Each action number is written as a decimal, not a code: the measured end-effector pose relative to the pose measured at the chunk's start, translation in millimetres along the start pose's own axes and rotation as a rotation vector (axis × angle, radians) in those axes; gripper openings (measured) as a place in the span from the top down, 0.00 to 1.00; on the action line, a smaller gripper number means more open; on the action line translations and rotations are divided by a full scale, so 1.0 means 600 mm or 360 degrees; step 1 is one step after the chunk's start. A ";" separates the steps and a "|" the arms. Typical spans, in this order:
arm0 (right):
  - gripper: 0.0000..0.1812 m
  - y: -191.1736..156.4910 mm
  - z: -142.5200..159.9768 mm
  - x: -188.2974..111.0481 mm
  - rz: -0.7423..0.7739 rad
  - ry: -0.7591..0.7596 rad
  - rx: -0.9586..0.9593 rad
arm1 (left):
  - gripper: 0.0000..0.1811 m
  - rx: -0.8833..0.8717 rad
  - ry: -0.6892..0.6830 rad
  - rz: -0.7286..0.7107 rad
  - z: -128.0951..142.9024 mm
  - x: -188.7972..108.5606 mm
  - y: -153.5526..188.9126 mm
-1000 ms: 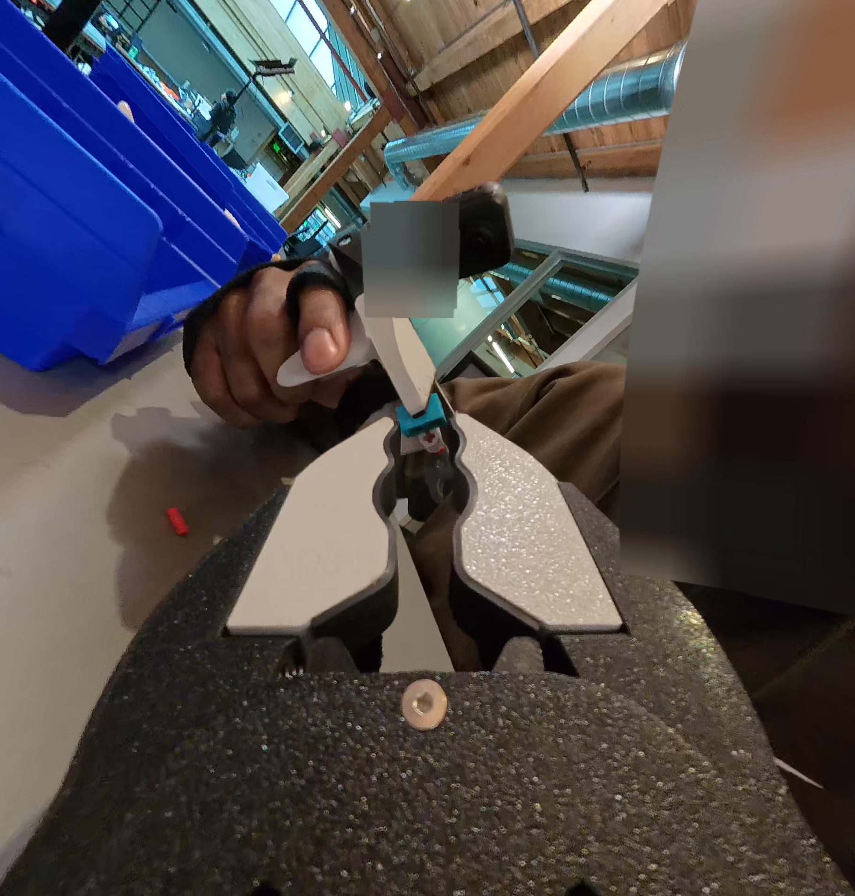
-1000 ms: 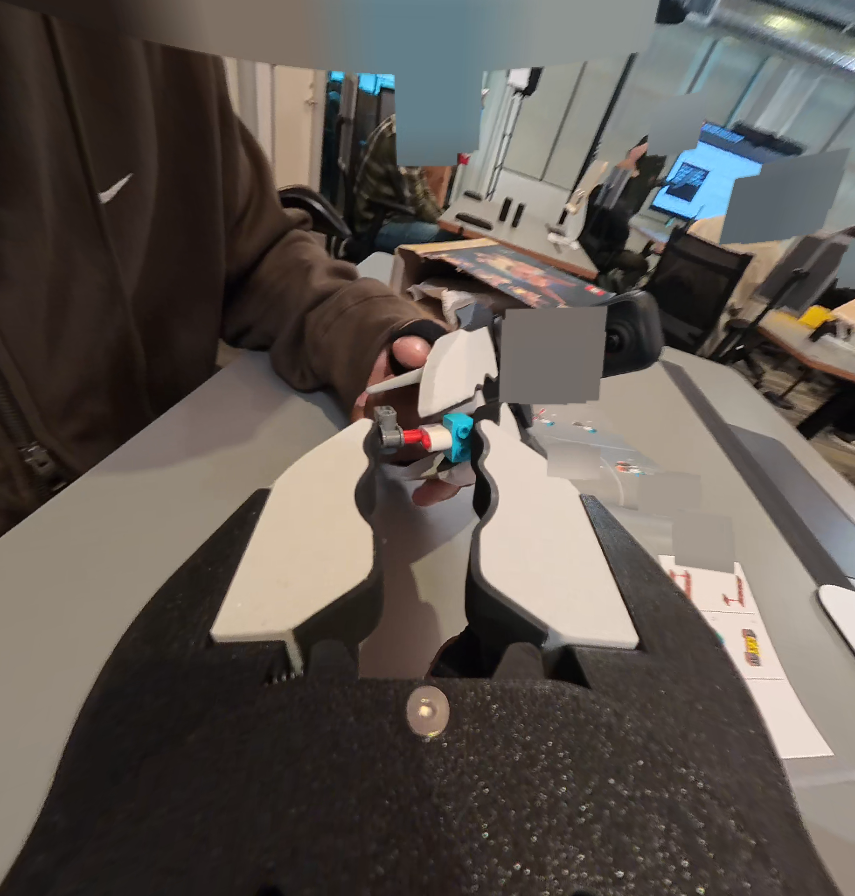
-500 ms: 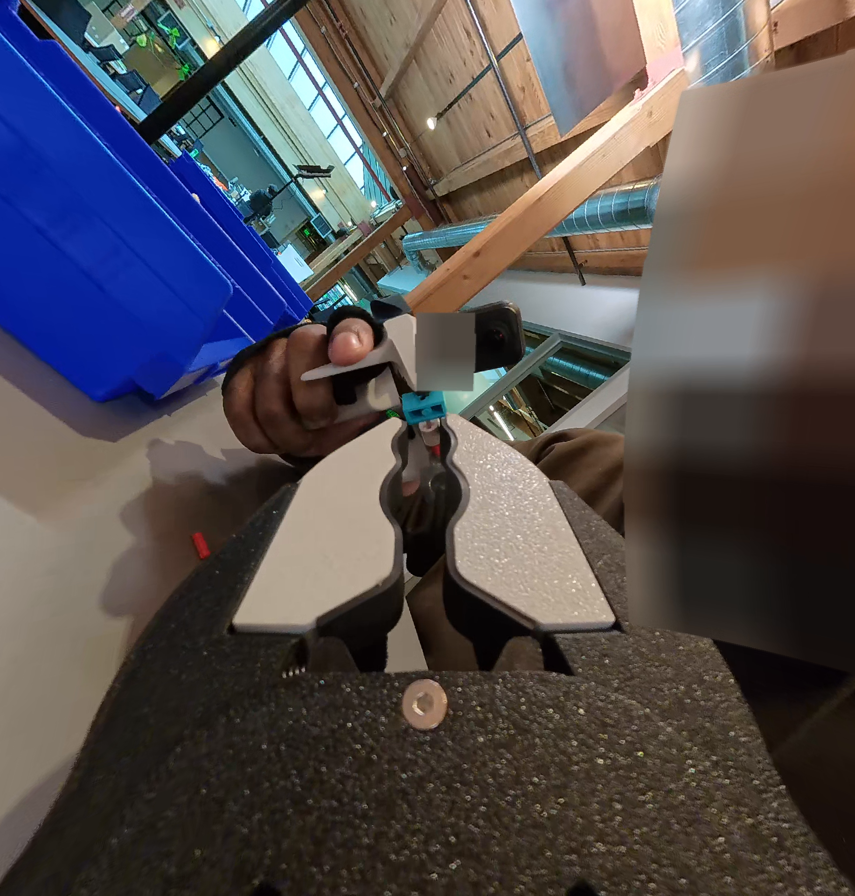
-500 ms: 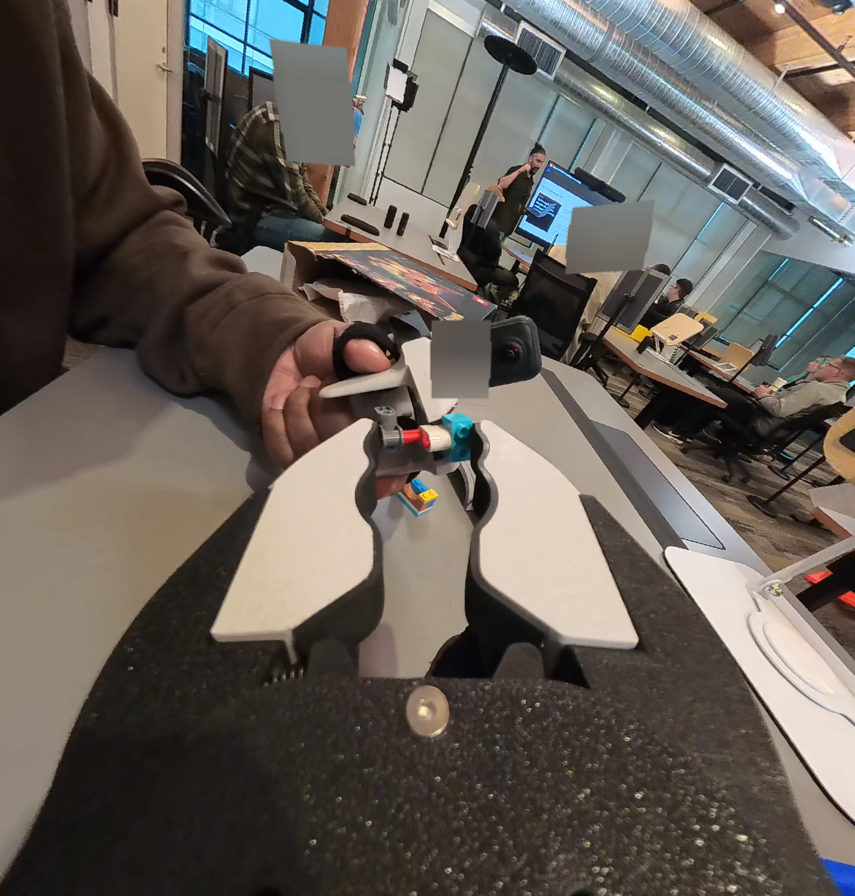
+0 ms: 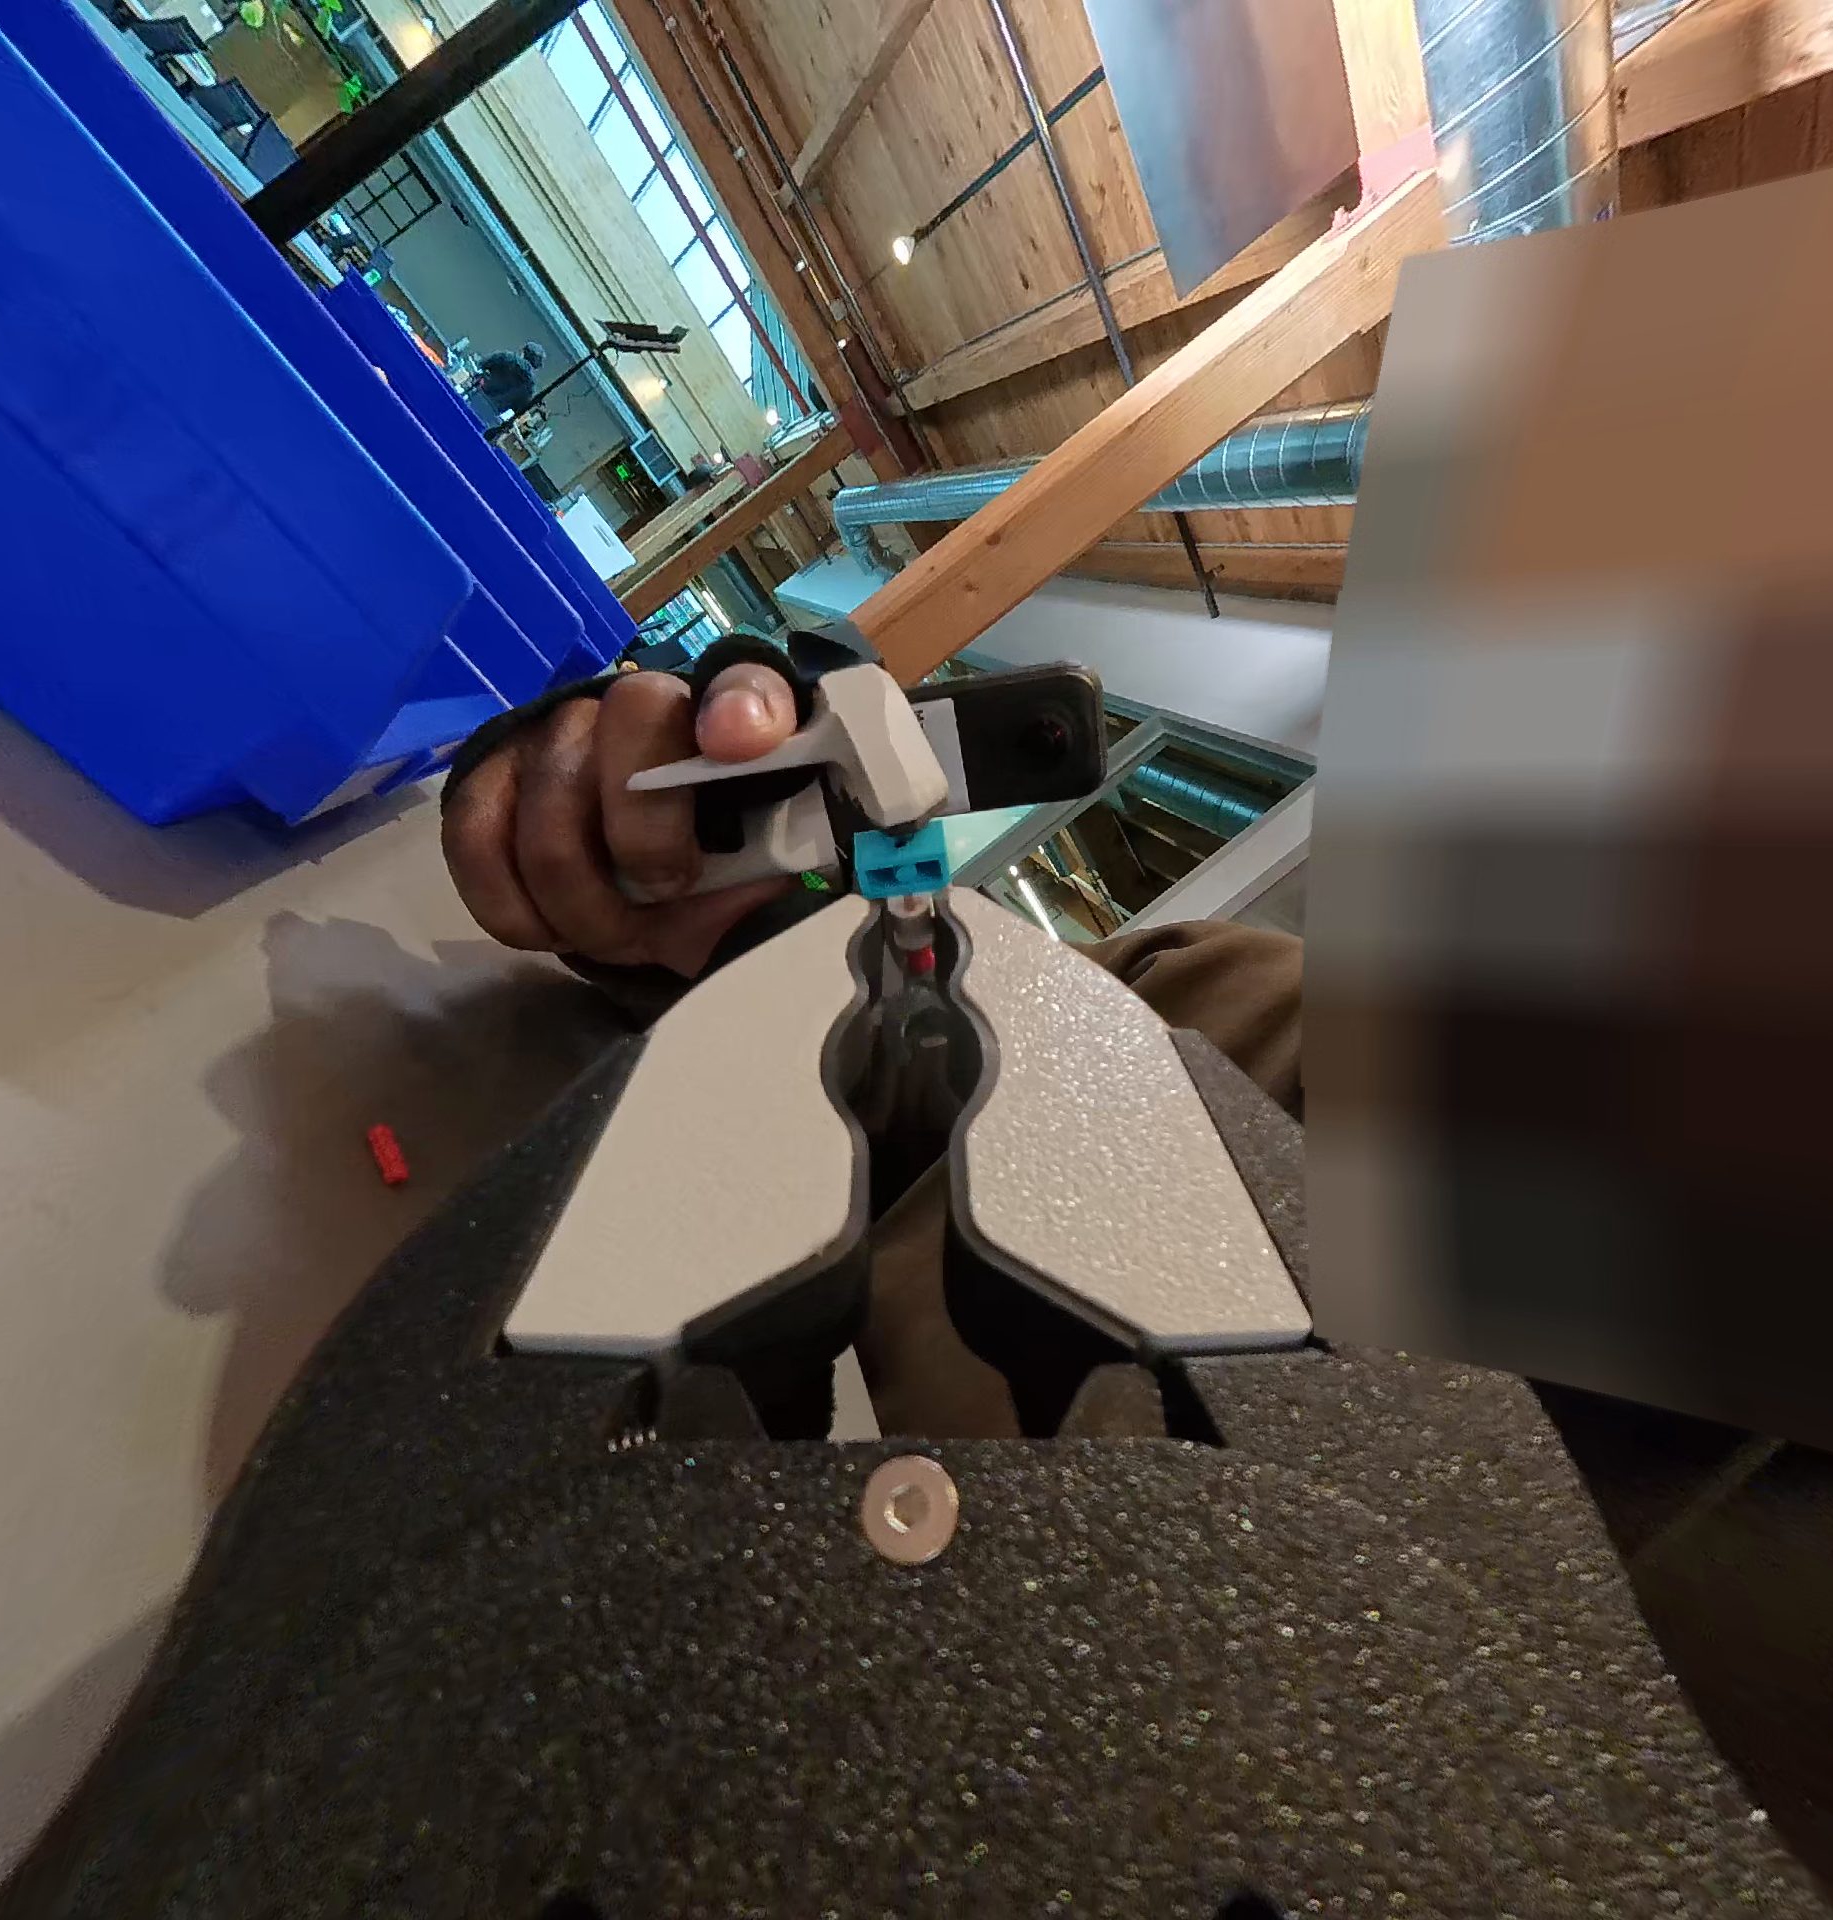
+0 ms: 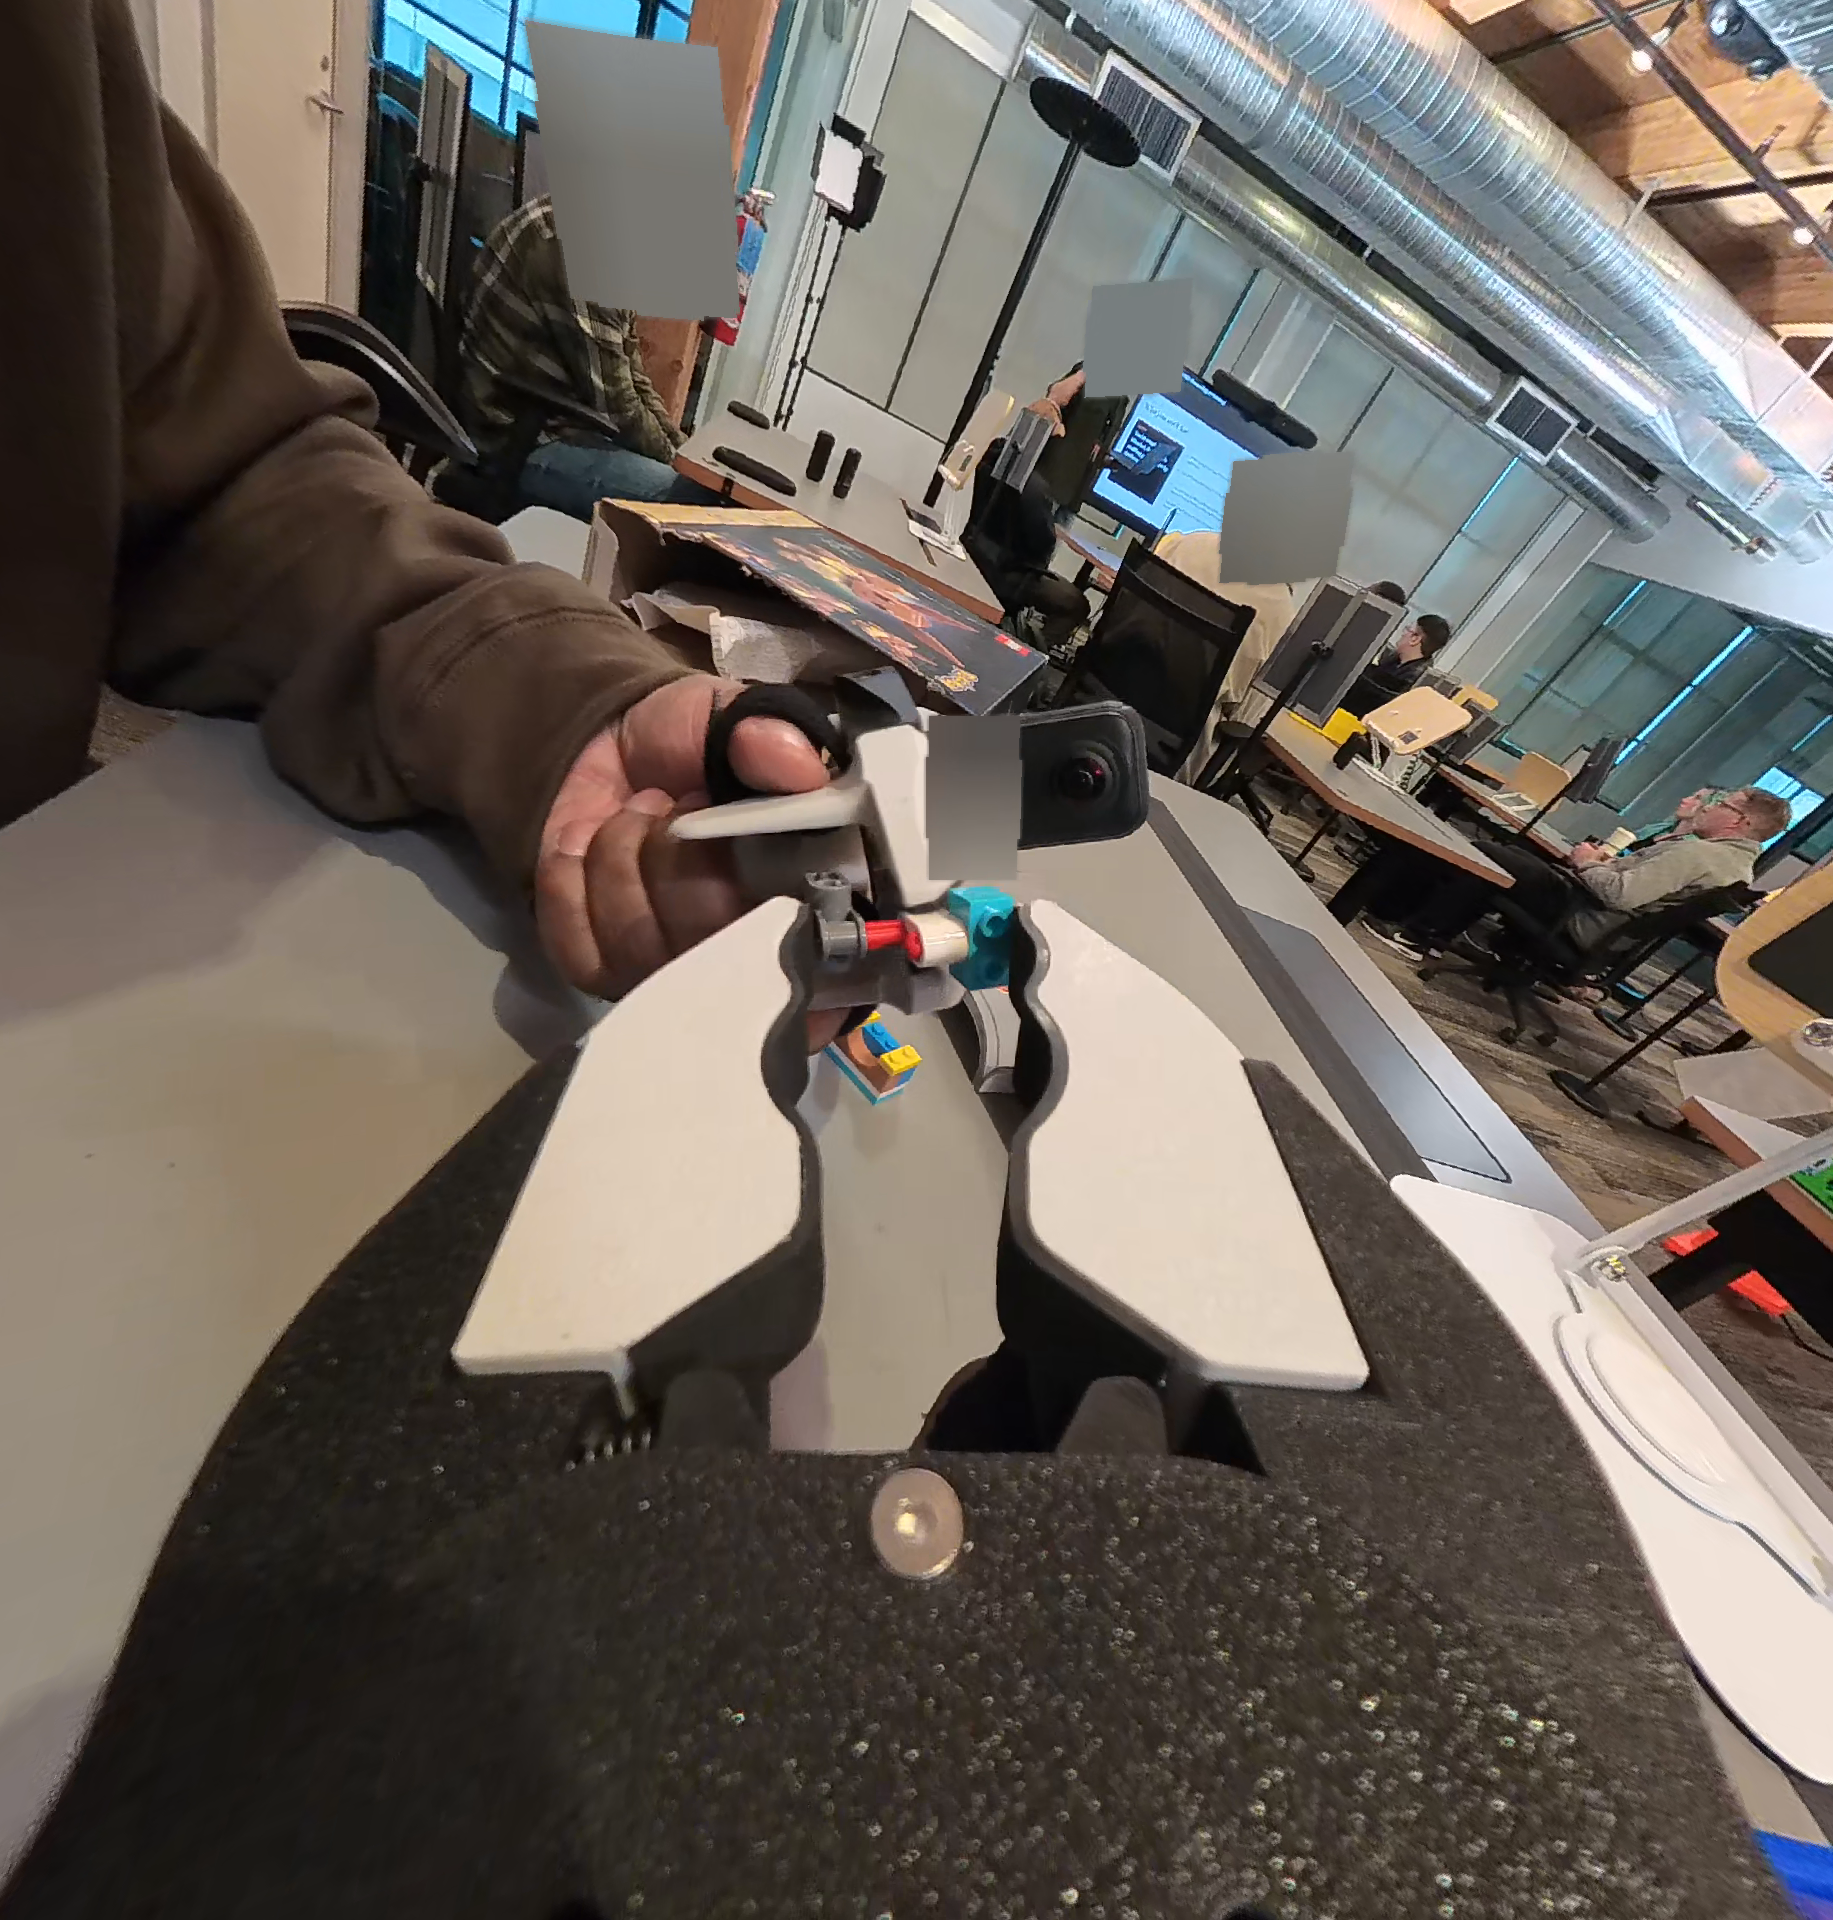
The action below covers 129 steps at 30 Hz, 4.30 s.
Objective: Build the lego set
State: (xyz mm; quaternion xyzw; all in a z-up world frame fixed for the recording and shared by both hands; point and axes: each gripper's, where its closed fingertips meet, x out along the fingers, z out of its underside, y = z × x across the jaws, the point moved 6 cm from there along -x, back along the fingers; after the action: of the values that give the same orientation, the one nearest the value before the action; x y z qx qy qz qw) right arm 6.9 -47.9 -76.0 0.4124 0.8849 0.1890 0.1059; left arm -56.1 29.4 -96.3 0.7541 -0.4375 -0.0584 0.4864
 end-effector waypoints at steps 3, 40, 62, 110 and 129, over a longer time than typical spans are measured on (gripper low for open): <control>0.80 0.000 0.000 0.001 0.0013 0.0005 -0.0004 | 0.96 -0.0010 0.0007 0.0014 0.000 0.000 0.000; 0.81 -0.011 0.018 -0.002 -0.0071 -0.0193 -0.0237 | 0.96 0.0162 -0.0119 -0.0180 0.012 0.002 -0.008; 0.83 -0.010 0.019 -0.002 -0.0107 -0.0222 -0.0228 | 0.96 0.0157 -0.0152 -0.0168 0.015 0.002 -0.010; 0.85 0.020 0.013 -0.008 -0.0034 -0.0088 0.0283 | 0.93 0.1129 -0.0257 -0.0383 0.002 -0.011 0.011; 0.81 0.027 0.027 -0.004 -0.0119 0.0021 0.0682 | 0.96 0.0844 -0.0127 -0.0294 -0.008 -0.016 0.008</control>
State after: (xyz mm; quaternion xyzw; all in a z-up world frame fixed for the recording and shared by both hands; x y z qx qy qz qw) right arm 25.0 -36.6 -83.6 0.3911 0.9202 -0.0049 0.0171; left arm -62.7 38.9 -93.4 0.8888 -0.3857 -0.0157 0.2470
